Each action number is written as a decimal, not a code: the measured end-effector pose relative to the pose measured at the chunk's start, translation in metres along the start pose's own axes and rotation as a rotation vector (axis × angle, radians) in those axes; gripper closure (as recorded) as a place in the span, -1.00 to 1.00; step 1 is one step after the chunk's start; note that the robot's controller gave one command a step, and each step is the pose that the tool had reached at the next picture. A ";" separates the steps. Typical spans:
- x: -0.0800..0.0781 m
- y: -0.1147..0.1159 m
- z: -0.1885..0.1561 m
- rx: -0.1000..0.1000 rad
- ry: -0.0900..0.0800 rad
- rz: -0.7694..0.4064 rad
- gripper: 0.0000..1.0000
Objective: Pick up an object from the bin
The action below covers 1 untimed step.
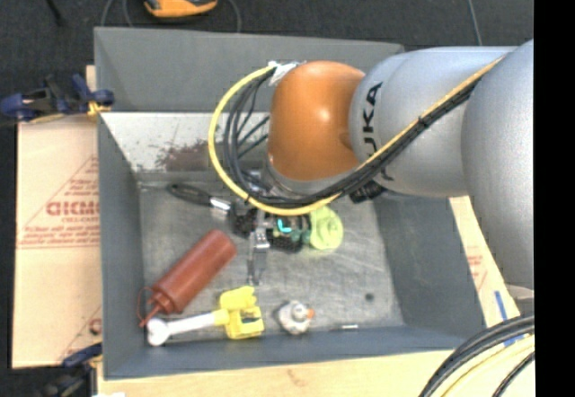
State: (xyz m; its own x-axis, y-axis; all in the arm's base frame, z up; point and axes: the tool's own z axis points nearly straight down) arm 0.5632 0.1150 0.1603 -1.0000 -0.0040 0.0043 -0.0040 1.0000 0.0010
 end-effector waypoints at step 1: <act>-0.002 0.000 -0.004 -0.001 -0.008 0.002 -1.00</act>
Offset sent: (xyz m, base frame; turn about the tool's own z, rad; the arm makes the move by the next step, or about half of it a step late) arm 0.0258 0.0235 -0.0903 -0.0914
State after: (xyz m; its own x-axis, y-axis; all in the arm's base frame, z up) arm 0.5652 0.1147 0.1643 -1.0000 -0.0019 -0.0033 -0.0020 1.0000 0.0018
